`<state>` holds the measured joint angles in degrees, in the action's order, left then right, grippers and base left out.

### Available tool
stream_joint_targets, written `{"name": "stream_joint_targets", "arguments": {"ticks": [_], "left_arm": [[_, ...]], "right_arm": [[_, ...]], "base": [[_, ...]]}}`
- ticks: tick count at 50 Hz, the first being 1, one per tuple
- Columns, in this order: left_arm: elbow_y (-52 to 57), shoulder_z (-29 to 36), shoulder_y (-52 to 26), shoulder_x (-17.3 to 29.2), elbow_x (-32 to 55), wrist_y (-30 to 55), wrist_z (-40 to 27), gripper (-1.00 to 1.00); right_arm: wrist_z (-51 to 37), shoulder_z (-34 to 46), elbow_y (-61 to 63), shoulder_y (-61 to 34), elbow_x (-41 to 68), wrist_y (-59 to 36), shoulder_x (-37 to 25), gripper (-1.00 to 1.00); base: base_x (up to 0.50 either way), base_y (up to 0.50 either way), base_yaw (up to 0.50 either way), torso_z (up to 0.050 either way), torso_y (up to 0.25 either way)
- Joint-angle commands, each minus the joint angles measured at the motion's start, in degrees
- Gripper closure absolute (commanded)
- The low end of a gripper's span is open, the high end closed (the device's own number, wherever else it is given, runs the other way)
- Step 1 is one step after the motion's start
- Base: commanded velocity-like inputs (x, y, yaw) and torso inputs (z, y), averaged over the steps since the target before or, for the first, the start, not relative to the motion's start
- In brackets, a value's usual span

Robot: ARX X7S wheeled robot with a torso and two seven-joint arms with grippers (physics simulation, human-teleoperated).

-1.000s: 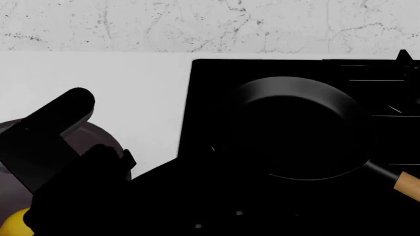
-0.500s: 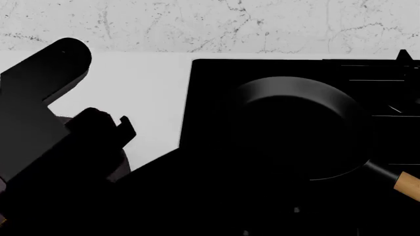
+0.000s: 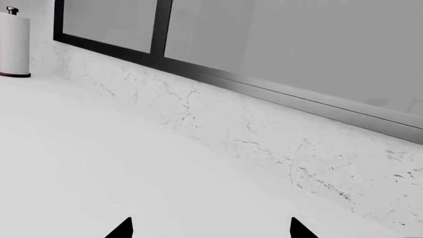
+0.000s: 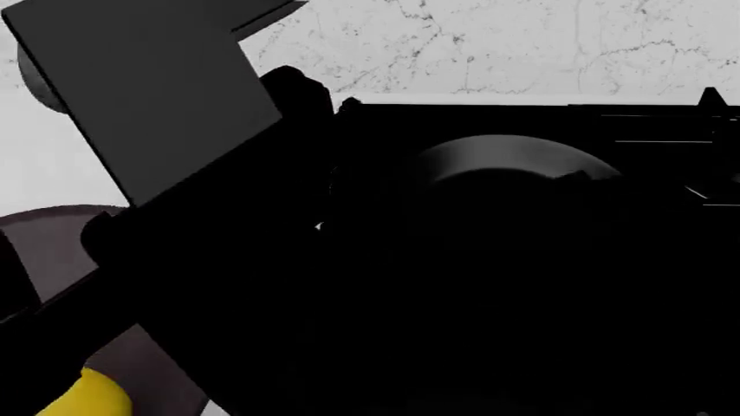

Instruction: Pick the lemon from the pan and place it in the bowl.

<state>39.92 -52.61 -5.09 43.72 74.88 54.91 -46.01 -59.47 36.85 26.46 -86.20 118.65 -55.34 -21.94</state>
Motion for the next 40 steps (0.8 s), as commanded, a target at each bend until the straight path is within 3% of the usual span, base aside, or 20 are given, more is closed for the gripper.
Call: {"name": "stream_joint_targets", "arguments": {"ticks": [1,9,25,33,40], "left_arm": [[-0.1,1.8,-1.4,0.8,0.5,0.1,-1.4,-1.0],[0.5,1.4,-1.4,1.1,1.7,0.4,-2.6,-1.0],[-0.4,5.1,-3.1,0.7,-0.1,-0.7,-1.9,-1.0],[-0.7,7.3,-4.1,0.2,-1.0,-1.3,-1.8,-1.0],[-0.7,8.9,-5.2,0.4,-1.0,-1.4,-2.1,-1.0]], "right_arm": [[-0.6,-4.0,0.4,-0.9,0.7,0.4,-6.8,-1.0],[-4.4,-8.1,3.2,-1.3,3.4,1.9,-15.1,-1.0],[-16.4,-12.5,8.1,-12.6,16.2,4.8,-28.6,-1.0],[-18.3,-16.5,14.8,-8.6,17.3,8.8,-33.3,-1.0],[-15.9,-23.2,19.3,0.6,15.9,11.8,-39.0,-1.0]], "base": [[0.0,0.0,0.0,0.0,0.0],[0.0,0.0,0.0,0.0,0.0],[0.0,0.0,0.0,0.0,0.0],[0.0,0.0,0.0,0.0,0.0],[0.0,0.0,0.0,0.0,0.0]]}}
